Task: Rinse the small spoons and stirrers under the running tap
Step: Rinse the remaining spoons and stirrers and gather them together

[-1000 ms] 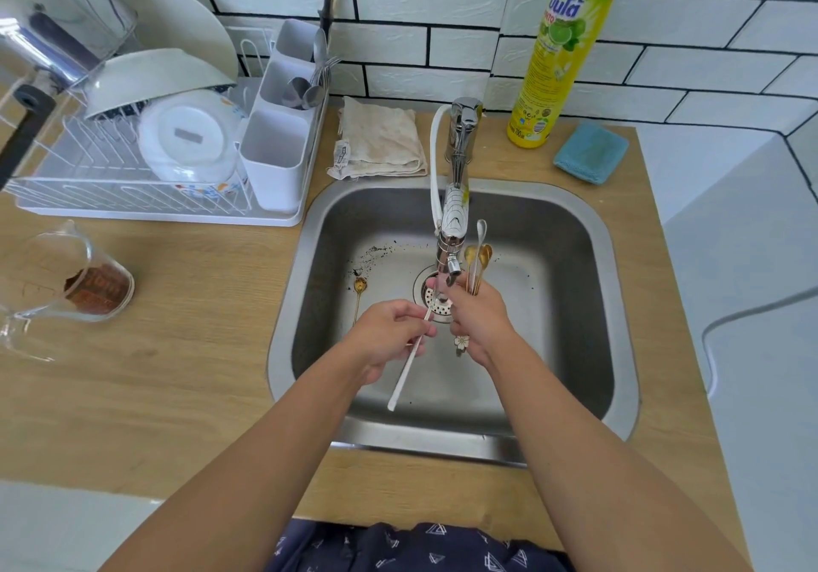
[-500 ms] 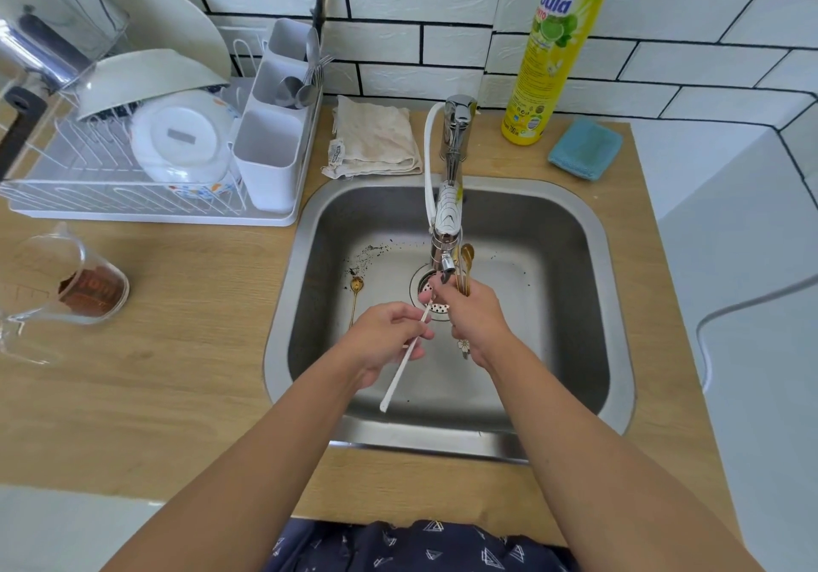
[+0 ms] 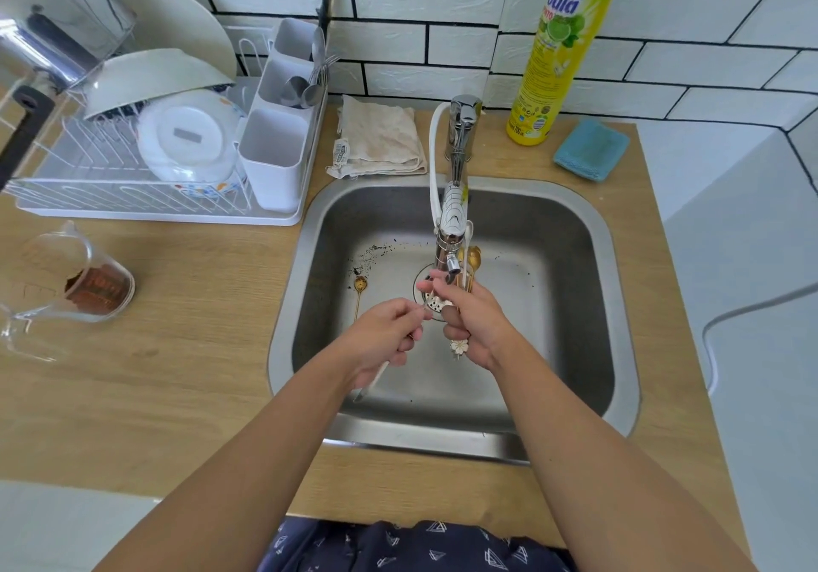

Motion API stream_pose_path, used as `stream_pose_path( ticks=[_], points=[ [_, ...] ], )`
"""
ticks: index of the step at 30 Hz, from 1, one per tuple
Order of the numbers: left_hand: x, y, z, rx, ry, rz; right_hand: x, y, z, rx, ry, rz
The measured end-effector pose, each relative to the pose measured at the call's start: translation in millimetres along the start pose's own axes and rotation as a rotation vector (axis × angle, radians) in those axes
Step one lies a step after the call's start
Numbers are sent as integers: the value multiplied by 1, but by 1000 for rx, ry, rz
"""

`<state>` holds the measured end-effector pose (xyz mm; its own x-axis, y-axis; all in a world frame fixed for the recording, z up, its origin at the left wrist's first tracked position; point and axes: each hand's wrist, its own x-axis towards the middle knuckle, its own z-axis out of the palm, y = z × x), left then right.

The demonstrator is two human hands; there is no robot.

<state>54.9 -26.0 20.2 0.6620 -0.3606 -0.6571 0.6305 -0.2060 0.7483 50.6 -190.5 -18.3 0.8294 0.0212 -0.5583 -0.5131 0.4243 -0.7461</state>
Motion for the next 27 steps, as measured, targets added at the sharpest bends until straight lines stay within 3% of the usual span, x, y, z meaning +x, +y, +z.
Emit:
stream_pose_path(
  ticks=[4, 7, 11, 13, 17, 21, 25, 27],
  points=[
    [2, -5, 0, 25, 26, 12, -1, 0, 2, -133, 2, -16],
    [3, -7, -1, 37, 11, -11, 2, 0, 1, -77, 30, 1],
    [7, -4, -10, -171, -52, -120, -3, 4, -3, -100, -97, -27],
    [6, -2, -13, -281, -132, -168, -4, 7, -2, -116, -19, -71],
    [7, -1, -5, -50, -81, -79, -1, 12, 6, -193, 161, -109],
    [12, 0, -4, 63, -35, -35, -4, 14, 6, -288, 121, -138],
    [15, -3, -6, 146, -47, -25, -1, 12, 8, -274, 243, -119],
    [19, -5, -6, 145, -36, -21, -1, 12, 9, -286, 212, -128]
  ],
)
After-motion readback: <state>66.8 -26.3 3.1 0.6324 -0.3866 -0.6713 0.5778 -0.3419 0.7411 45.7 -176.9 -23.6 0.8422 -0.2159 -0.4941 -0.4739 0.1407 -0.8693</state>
